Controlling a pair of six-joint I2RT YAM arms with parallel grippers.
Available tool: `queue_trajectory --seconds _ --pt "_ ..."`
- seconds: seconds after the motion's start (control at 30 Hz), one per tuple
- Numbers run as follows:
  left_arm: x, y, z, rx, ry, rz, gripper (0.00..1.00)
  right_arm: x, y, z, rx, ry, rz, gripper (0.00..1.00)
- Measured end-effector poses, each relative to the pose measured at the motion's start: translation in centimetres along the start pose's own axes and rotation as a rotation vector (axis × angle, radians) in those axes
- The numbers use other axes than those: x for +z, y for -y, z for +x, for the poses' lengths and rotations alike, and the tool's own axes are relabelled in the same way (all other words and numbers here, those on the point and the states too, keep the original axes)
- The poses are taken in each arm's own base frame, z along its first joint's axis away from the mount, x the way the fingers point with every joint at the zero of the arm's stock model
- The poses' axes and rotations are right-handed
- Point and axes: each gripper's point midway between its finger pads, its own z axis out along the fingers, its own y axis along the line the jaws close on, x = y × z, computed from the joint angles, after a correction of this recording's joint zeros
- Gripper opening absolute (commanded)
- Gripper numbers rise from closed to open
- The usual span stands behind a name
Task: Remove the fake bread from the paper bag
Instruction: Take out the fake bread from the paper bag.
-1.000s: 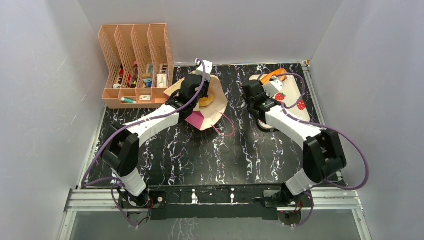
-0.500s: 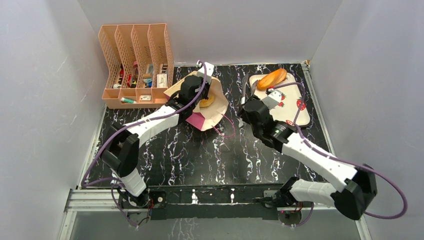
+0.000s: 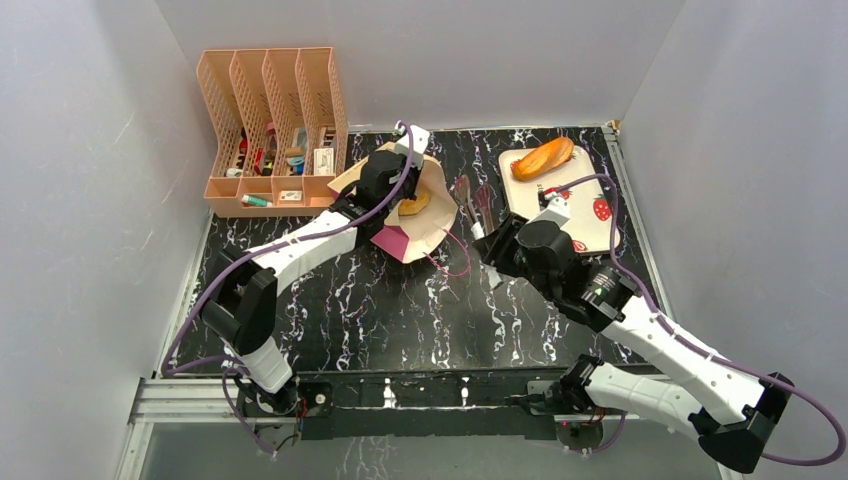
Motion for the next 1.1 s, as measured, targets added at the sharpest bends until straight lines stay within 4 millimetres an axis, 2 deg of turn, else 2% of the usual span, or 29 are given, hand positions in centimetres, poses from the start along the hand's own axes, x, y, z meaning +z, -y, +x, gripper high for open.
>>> queue_trajectory --seconds 0.27,0.53,0.73,1.1 --pt "0.0 0.0 -0.5 0.000 0.002 0.010 0.00 -0.9 -1.5 2.9 0.025 -0.152 -0.100 0.33" --pt "0.0 0.2 -0.4 0.012 -0.002 0.020 0.00 -0.5 -1.4 6.5 0.091 -0.273 -0.131 0.32" --pt "0.0 0.4 -0.4 0.023 0.001 0.031 0.00 1.0 -1.9 8.0 0.166 -0.305 -0.140 0.33" --pt "-1.0 0.9 -1.5 0.045 0.018 0.053 0.00 5.3 -3.1 9.2 0.317 -0.289 -0.123 0.36"
